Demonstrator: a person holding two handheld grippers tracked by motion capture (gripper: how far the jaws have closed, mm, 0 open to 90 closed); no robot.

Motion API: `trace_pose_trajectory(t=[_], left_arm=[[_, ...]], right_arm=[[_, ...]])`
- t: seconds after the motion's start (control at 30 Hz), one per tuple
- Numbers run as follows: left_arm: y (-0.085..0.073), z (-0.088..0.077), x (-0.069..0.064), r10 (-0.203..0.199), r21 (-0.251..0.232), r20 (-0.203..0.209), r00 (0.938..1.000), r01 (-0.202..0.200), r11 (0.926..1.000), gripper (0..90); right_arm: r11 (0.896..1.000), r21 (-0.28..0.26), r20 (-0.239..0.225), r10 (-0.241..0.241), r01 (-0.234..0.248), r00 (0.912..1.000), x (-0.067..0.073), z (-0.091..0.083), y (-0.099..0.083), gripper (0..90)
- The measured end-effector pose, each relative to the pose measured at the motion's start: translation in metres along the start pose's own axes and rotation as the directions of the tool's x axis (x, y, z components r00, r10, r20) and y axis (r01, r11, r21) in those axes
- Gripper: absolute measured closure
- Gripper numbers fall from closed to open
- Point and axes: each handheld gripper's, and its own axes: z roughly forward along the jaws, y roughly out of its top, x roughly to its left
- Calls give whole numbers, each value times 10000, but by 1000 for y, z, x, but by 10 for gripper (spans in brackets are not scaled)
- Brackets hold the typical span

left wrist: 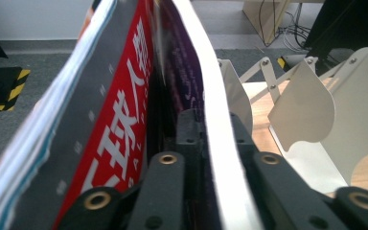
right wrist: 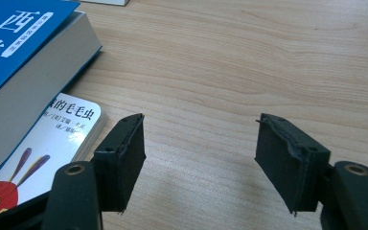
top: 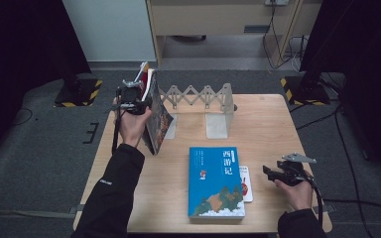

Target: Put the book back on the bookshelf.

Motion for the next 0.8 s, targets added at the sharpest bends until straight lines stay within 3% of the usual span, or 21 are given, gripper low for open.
trace_pose_trajectory(t=[0.27,0.37,0.47,0.63,0.8], left_arm=[[1,6,0,-321,-1208,-108,9994,305,9922,820],[2,13,0,-525,-1379,-12,9986,518,9891,820],[2,19,-2,-444,-1530,-272,9986,397,9874,820],[-3,19,-6,200,-1551,-708,9973,-309,9874,819],[-6,16,-4,175,-1432,-797,9967,-288,9893,812]], right_arm=[[10000,18,-6,12,-12,10000,-1,0,0,341],[10000,3,1,47,-47,10000,-1,0,0,341],[10000,-19,-1,10,-10,10000,-1,0,0,342],[10000,1,-8,-9,9,10000,-2,0,1,343],[10000,-8,-15,-31,31,10000,0,0,1,343]])
